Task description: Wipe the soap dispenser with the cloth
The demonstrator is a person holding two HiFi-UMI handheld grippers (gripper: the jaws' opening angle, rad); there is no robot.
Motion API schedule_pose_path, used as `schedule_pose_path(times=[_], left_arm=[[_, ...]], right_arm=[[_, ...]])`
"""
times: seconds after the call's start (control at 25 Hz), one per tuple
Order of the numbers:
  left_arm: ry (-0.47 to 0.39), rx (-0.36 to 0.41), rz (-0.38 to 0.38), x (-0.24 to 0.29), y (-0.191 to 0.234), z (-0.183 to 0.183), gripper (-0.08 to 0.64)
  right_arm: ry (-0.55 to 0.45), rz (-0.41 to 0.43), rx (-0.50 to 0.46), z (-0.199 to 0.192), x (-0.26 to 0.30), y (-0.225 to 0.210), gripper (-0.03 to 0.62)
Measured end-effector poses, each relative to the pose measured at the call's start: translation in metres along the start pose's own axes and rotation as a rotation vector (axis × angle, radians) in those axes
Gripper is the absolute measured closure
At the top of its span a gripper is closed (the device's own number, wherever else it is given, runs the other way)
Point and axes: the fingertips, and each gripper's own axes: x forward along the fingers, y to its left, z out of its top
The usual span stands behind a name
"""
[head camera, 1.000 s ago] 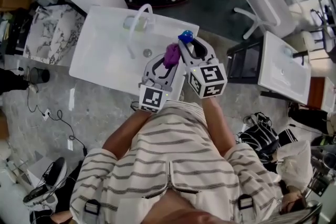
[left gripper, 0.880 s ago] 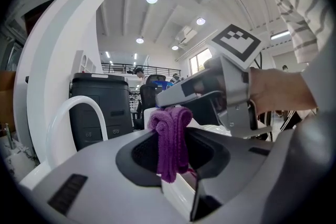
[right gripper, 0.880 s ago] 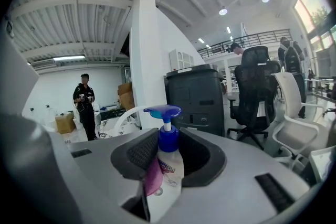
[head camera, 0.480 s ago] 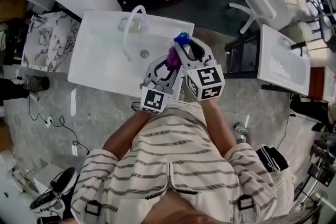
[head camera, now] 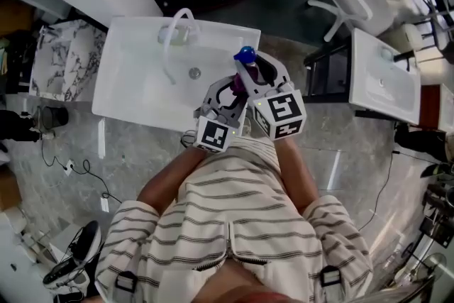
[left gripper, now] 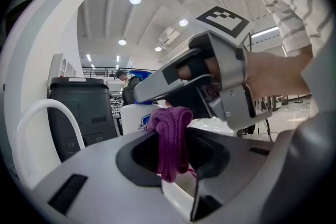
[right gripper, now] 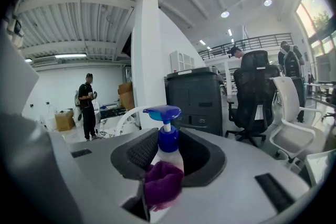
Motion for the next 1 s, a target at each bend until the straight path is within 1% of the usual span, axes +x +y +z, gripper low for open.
schedule_pose_path(times=[0.08, 0.2, 0.32, 0.48, 1.0], left_arm=[[-0.001, -0.005, -0.011, 0.003, -0.003, -0.001, 0.446], [0.02, -0.038, -0.016, 0.006, -0.004, -0.012, 0.446], [0.04, -0.062, -0.01, 0.006, 0.001, -0.022, 0.446], [0.046, -0.078, 0.002, 0.006, 0.004, -0.026, 0.445], [0.072, -0.084, 0.016, 0.002, 0.006, -0.037, 0.445]], right_arm=[[-0.002, 0.007, 0.002, 0.0, -0.001, 0.002, 0.459], [-0.009, 0.02, 0.009, 0.0, -0.002, 0.004, 0.459], [-0.023, 0.034, 0.012, 0.004, -0.001, 0.007, 0.459], [-0.032, 0.04, 0.004, 0.01, -0.002, 0.008, 0.459], [-0.042, 0.03, 0.021, 0.012, -0.009, -0.001, 0.457]])
